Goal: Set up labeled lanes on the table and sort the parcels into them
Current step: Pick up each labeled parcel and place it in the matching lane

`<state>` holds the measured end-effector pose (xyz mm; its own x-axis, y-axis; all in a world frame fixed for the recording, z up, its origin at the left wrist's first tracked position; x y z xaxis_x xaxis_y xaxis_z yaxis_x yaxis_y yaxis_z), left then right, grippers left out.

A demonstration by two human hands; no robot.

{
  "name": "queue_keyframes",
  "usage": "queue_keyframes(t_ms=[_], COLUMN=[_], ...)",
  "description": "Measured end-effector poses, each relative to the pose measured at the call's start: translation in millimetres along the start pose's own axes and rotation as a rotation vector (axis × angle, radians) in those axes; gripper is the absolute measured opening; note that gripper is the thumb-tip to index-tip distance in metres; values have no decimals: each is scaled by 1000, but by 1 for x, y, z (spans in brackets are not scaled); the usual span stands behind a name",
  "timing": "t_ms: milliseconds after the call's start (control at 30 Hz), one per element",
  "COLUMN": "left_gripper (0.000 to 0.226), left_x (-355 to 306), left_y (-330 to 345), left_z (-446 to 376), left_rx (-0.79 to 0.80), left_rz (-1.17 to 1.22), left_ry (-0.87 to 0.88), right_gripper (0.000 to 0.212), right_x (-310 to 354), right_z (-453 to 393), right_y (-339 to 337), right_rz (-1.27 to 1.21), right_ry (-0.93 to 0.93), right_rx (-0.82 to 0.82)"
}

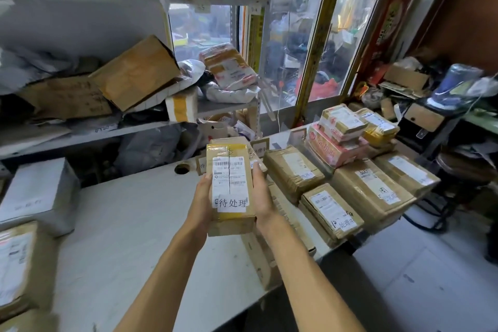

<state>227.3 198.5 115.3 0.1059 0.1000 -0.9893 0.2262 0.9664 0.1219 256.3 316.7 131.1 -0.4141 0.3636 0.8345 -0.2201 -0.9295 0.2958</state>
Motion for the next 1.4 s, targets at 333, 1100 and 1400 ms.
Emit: queue_keyframes(t_ms=[333,1100,1400], left_gripper=[49,47,46], left_x=[-27,6,66], left_y=[44,-2,-28], left_z=[-72,-11,23], left_rx=[-170,-359,-295], left_rz=[22,1,-5], left_ry=[79,59,-95], right_gripper=[66,55,104], right_x=[76,8,-62], right_z=[-74,-63,-54], right_y=[-36,-3,-4], right_rz=[157,228,419], right_ry=[1,121,187], right_rx=[161,370,181])
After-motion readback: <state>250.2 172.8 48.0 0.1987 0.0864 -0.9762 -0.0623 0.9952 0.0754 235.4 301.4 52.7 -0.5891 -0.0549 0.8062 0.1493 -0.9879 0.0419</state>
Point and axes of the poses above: each hand's wrist, its own z-axis away from the middle knuckle, its own y-axis out of the palm, x = y × z, the point moved 5 cm from there along -z, towards the middle knuckle, and after that the axes turned 12 degrees about y, right-handed, at the moved point
